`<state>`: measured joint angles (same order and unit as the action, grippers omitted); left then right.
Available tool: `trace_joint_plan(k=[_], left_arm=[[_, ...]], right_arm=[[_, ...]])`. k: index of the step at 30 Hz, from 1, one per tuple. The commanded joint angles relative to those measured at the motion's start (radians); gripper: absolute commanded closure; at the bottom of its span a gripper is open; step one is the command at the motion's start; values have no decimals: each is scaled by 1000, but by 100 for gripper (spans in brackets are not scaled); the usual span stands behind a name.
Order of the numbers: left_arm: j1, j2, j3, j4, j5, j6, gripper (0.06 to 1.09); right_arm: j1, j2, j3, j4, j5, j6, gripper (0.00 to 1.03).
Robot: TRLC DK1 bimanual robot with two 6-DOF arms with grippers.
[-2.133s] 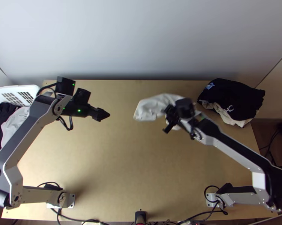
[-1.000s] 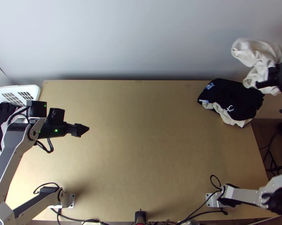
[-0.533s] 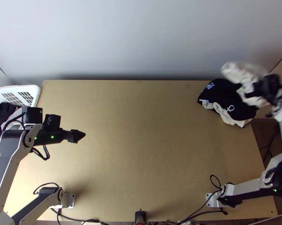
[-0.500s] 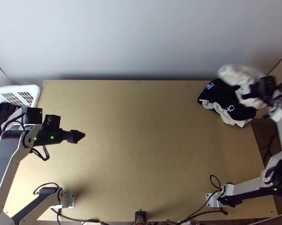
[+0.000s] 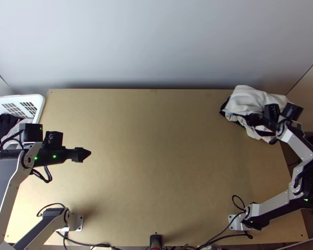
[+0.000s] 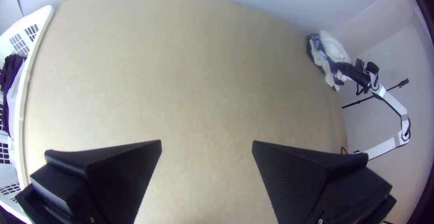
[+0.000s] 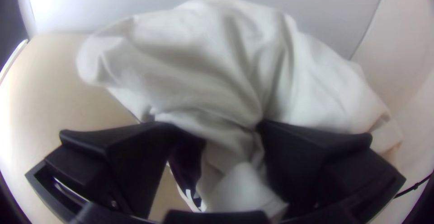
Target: Fold the t-shirt
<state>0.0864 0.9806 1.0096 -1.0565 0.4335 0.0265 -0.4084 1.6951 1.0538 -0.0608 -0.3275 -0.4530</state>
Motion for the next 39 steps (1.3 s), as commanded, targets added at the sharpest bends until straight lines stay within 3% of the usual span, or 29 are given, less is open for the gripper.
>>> trace_joint_plan(k=[1,6,10,17,25,29,33,37,39], left_arm=[[6,-16,-29,9,2,-7,11],[7,-31,-42,10,2,-7,11],[9,-46,-51,10,2,-10,11],[18,-59,-51,9,2,-14,11],[27,-86,-69,-7,2,-19,11],[30,-103,-65,-23,1,-20,11],[38,-114,-65,-37,1,-19,11],[38,-115,-69,-36,2,-20,11],[38,-112,-72,-30,2,-22,11]], right_arm=[[-112,-63,-9,-82,-39,13,3],[-115,-204,75,-220,-119,39,3],[-58,-287,129,-280,-134,82,3],[54,-316,224,-286,-133,168,3],[135,-183,365,-255,-120,283,3],[137,-133,342,-237,-30,284,3],[72,-109,276,-226,-21,304,3],[-9,-140,232,-228,-35,445,3],[-49,-161,233,-257,-120,524,3]])
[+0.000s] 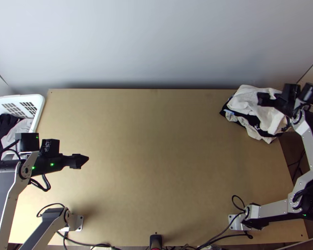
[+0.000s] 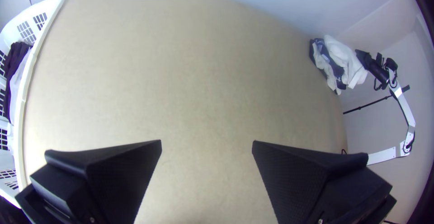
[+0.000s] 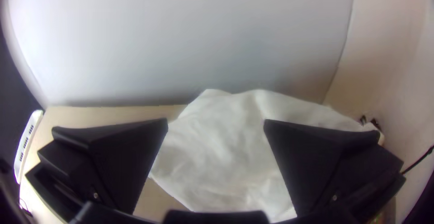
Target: Fold the t-shirt
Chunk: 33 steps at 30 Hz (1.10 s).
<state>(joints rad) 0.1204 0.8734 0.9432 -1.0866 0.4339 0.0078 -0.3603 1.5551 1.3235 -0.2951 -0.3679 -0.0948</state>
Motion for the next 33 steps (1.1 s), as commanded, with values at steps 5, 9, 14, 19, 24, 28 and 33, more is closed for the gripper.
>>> trace_joint_plan(k=[5,9,14,19,24,28,33], left_arm=[[-1,3,-4,14,5,-14,11],[-2,-1,-1,13,3,-15,11],[1,-14,-3,7,2,-14,11],[-1,-25,-15,8,5,-14,11],[1,-30,-14,7,3,-14,11],[-2,-37,-17,1,3,-14,11],[-5,-53,-17,-15,3,-14,11]], right_arm=[[-143,-47,19,-136,-207,320,3],[-129,-81,63,-228,-212,317,4],[-94,-136,60,-283,-181,225,33],[-86,-165,45,-294,-144,155,30],[-86,-165,42,-280,-124,83,3],[-49,-144,43,-138,-115,35,3],[29,33,143,-75,-29,-8,3]])
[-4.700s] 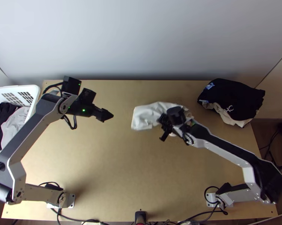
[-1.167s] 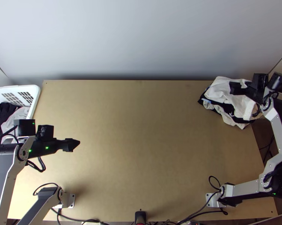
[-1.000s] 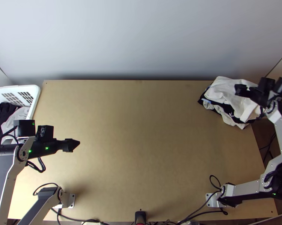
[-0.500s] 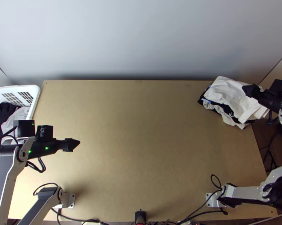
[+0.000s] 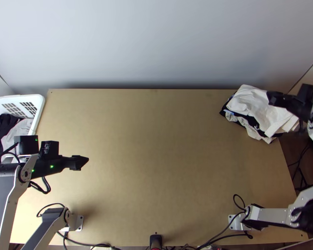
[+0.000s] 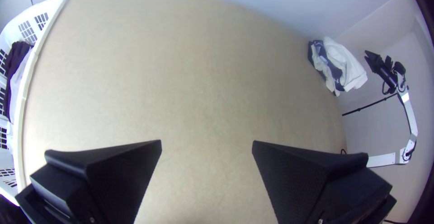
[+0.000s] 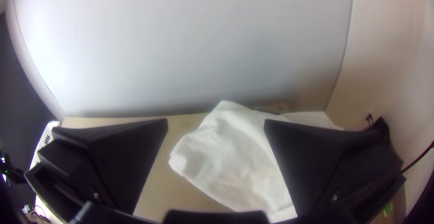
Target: Fold the t-shirt
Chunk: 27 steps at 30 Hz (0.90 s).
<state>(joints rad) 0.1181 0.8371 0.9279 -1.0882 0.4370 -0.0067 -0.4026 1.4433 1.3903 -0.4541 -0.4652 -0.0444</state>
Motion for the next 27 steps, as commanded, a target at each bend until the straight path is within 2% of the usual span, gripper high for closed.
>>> trace_joint_plan(k=[1,8,15,27], left_arm=[[-3,-21,-1,-19,0,1,11],[6,-87,-12,-81,-1,5,11],[6,-105,-23,-102,-3,10,11],[5,-78,-8,-68,-1,27,11]], right_arm=[[79,189,88,91,80,-60,3],[79,422,69,153,143,-87,3],[64,508,-97,278,189,-138,3],[39,333,-135,282,191,-138,3]])
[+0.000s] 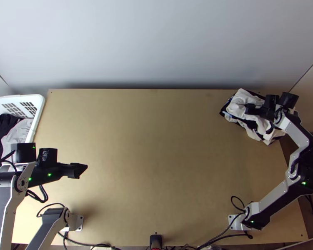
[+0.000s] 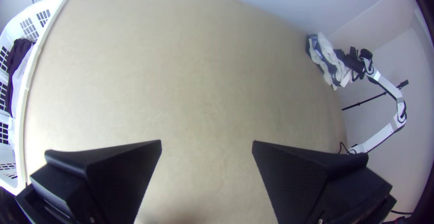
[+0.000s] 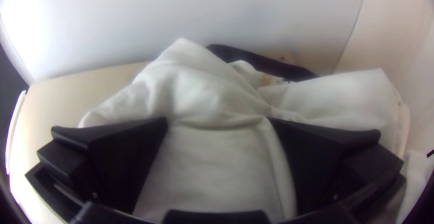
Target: Fold the t-shirt
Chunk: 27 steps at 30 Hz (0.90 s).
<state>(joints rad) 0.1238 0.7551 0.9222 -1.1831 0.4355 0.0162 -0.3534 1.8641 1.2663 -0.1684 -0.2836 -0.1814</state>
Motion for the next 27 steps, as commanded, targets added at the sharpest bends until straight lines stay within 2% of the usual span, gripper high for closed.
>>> trace_joint_plan(k=[1,8,11,16,23,27], left_arm=[[-1,6,-3,37,0,4,11],[-7,10,-5,168,-3,2,11],[-7,13,1,211,-40,1,11],[-16,0,23,240,-98,39,11],[-15,-123,-33,464,-156,67,11],[-12,-201,-106,553,-164,54,11]], right_arm=[[-9,-109,2,-17,9,0,3],[16,-189,162,-129,-6,3,3],[28,-221,206,-149,-6,11,3],[54,-322,240,-177,-5,143,3],[202,-520,143,-307,1,140,3],[338,-646,31,-338,73,111,3]])
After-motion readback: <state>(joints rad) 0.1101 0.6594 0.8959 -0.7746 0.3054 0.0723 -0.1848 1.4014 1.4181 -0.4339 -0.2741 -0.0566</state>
